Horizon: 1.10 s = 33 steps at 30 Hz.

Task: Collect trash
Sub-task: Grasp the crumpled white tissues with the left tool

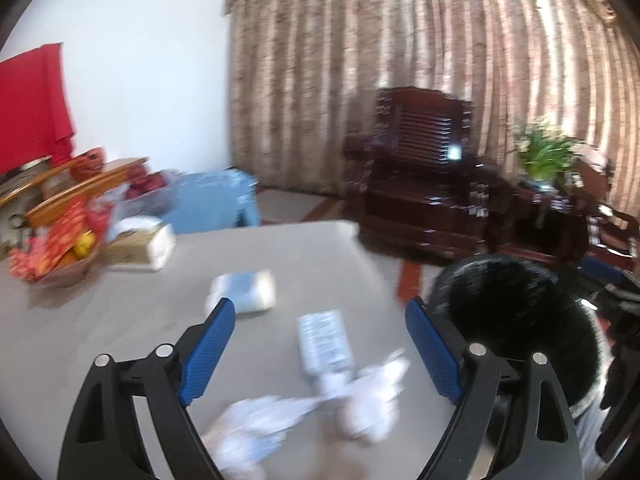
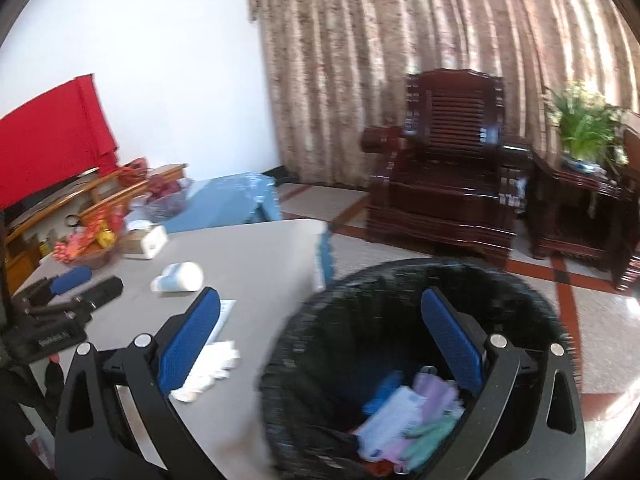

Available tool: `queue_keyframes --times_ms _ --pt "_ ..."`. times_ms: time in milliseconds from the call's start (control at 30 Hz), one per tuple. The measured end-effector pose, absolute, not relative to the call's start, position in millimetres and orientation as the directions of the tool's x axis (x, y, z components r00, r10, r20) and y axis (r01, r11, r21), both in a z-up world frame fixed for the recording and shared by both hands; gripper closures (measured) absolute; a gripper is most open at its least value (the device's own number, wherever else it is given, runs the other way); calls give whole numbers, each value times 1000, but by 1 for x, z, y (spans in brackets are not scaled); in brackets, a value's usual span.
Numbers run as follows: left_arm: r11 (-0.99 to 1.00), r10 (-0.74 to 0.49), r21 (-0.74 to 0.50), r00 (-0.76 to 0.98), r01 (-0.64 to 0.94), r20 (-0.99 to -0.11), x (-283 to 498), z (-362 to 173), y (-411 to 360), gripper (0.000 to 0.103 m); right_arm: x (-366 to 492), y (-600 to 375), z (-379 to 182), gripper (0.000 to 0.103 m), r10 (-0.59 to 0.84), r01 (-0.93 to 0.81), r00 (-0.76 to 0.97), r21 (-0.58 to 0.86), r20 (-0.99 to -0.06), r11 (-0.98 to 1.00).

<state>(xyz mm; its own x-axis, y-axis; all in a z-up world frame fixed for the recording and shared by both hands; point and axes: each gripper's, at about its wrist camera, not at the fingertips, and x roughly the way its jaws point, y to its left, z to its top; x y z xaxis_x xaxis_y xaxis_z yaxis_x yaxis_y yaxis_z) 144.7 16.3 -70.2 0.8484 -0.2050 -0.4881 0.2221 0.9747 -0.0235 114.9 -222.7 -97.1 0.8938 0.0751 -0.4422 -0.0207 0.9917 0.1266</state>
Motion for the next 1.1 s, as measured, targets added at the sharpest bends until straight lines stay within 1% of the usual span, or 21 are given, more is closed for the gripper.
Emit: queue_keyframes --times_ms 100,267,400,533,800,867,933,1000,1033,1100 --pt "987 -147 -15 851 162 -504 141 -81 40 18 120 -195 -100 5 130 -79 886 131 -445 988" --pt "993 -113 -24 825 119 -553 141 -105 61 18 124 -151 -102 5 192 -167 872 96 -450 981" --pt "994 -106 -51 799 94 -592 143 -124 72 18 125 -136 -107 5 200 -193 867 63 -457 979" --pt "994 -109 -77 777 78 -620 148 -138 76 18 132 -130 -118 5 203 -196 851 66 -483 978" --pt "993 -119 -93 723 76 -681 155 -160 75 20 140 -122 -128 5 217 -213 837 67 -502 975" --pt "990 -140 -116 700 83 -700 158 -166 76 28 141 -120 -130 5 220 -218 834 65 -506 974" --pt "984 -173 -151 671 92 -721 160 -173 77 42 142 -119 -132 5 221 -221 832 61 -509 973" --pt "979 -198 -178 653 98 -731 161 -177 77 51 144 -119 -132 5 223 -224 830 61 -511 973" --pt "980 -197 -174 657 101 -728 160 -177 77 61 145 -118 -132 5 222 -224 830 59 -512 973" --pt "978 -206 -175 651 114 -730 159 -177 74 76 146 -117 -132 5 222 -226 829 57 -513 973"
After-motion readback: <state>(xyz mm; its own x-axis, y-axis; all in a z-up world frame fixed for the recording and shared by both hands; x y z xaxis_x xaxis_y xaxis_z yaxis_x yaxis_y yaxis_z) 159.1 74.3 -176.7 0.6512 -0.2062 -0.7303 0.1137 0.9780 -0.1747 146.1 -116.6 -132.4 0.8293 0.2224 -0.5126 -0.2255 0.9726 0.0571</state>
